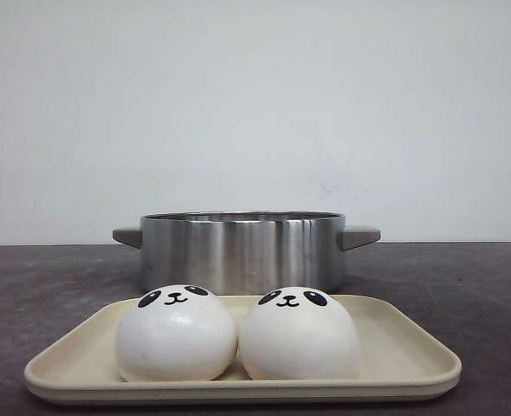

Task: Steam buns
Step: 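Lower the right gripper onto the nearer panda bun and grasp it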

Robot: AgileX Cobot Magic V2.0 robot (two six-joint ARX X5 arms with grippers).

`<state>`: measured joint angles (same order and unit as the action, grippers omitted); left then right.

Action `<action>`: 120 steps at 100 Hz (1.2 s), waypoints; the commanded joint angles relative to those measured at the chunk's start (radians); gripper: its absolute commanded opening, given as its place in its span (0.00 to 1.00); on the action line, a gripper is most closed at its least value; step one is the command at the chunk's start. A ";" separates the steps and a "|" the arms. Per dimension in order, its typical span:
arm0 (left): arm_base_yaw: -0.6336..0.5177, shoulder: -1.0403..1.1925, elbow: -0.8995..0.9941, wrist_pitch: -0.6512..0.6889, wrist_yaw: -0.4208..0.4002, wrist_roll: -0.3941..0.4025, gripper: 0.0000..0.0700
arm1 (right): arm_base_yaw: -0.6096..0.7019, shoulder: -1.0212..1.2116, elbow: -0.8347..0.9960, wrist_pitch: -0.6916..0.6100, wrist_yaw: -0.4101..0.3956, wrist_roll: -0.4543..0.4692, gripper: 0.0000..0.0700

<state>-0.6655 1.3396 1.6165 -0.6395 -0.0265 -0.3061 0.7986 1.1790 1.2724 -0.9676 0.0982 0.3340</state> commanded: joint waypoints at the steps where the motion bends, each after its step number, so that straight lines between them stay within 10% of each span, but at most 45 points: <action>1: -0.031 -0.053 0.023 -0.020 -0.002 0.002 0.79 | 0.013 0.035 -0.063 0.047 -0.055 0.090 0.03; 23: -0.082 -0.203 0.023 -0.148 -0.051 0.003 0.79 | 0.051 0.163 -0.183 0.117 -0.126 0.154 0.65; 76: -0.083 -0.299 0.023 -0.286 -0.139 0.029 0.79 | 0.142 0.444 -0.187 0.208 -0.194 0.164 0.66; 96: -0.083 -0.291 0.023 -0.286 -0.139 0.040 0.79 | 0.140 0.476 -0.187 0.213 -0.176 0.164 0.63; 108: -0.083 -0.285 0.023 -0.283 -0.139 0.045 0.79 | 0.141 0.484 -0.187 0.215 -0.176 0.148 0.02; 120: -0.083 -0.280 0.023 -0.280 -0.139 0.045 0.79 | 0.142 0.484 -0.186 0.250 -0.172 0.127 0.02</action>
<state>-0.7383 1.0492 1.6184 -0.9337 -0.1596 -0.2756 0.9287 1.6417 1.0760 -0.7387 -0.0788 0.4767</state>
